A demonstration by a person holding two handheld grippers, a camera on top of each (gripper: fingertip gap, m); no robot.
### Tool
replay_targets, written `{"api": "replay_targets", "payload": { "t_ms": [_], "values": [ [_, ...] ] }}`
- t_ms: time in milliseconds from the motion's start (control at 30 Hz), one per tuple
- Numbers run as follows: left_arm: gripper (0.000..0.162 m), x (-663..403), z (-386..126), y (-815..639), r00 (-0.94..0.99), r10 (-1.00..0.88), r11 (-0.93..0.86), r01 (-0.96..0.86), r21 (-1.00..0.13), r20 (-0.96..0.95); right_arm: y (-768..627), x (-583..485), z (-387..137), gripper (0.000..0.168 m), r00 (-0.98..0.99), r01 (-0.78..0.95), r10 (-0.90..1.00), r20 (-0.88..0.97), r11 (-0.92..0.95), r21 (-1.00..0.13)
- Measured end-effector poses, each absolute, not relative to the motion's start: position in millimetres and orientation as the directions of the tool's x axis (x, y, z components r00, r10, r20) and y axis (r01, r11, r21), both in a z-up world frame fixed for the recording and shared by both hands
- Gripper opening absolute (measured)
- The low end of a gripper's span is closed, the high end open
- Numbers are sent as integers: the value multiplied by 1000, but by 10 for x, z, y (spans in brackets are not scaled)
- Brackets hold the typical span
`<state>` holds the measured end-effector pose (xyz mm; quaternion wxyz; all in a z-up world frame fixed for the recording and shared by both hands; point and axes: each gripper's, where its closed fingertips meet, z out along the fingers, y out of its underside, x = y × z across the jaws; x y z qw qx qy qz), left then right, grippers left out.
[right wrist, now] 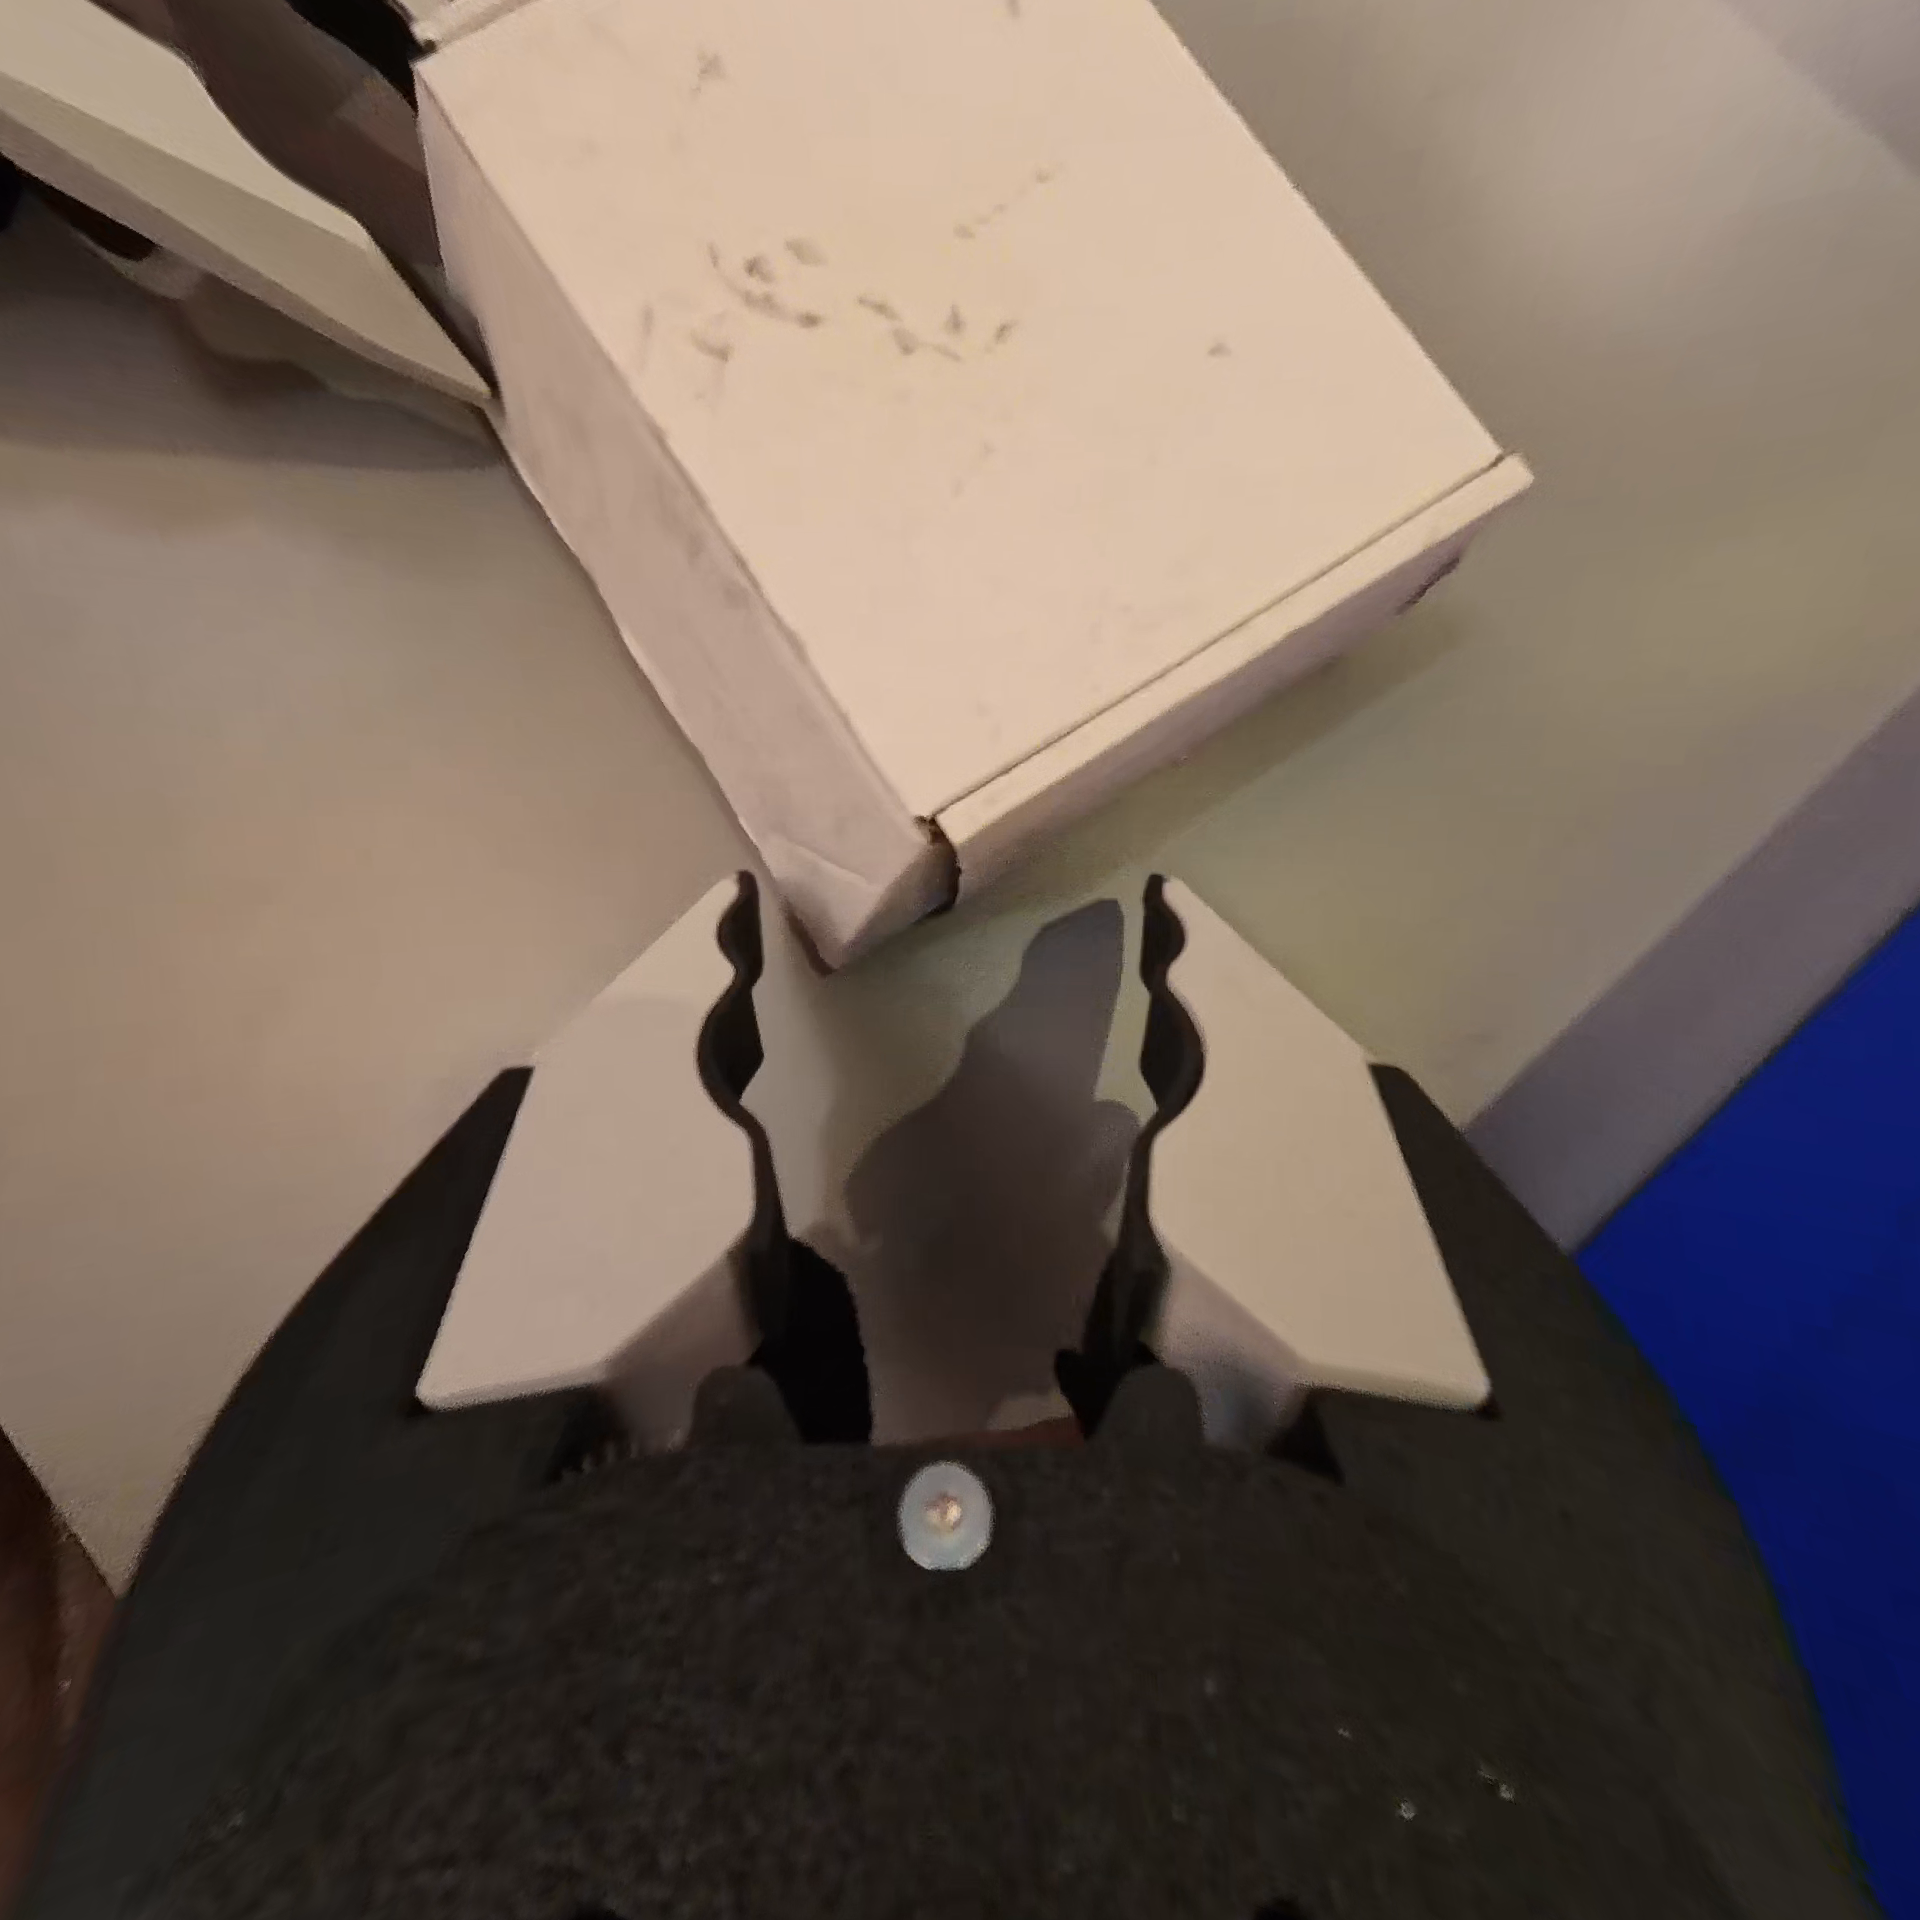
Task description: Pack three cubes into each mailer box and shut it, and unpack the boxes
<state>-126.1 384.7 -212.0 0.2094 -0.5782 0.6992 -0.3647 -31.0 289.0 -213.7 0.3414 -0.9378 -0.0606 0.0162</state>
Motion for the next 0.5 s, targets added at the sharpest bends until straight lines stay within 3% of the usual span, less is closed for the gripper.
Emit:
{"api": "replay_targets", "payload": {
  "t_ms": [33,67,200,333,500],
  "values": [
    [38,-1250,-2126,3851,-247,-961,72,-655,-752,123,2906,-311,-2134,71,992,96,128,-3,-757,-647],
    [52,-1235,-2146,3856,-246,-961,73,-660,-748,123,2930,-335,-2134,68,991,79,132,-32,-754,-652],
    [55,-1170,-2197,3842,-241,-960,64,-686,-725,143,3023,-373,-2191,55,987,73,147,-59,-750,-658],
    [43,-1120,-2220,3920,-207,-978,125,-696,-708,31,3056,-316,-2201,49,992,102,122,15,-755,-648],
    [45,-1206,-2125,3832,-219,-973,115,-715,-690,65,2953,-416,-2082,51,992,82,123,-23,-778,-623]
  ]
}}
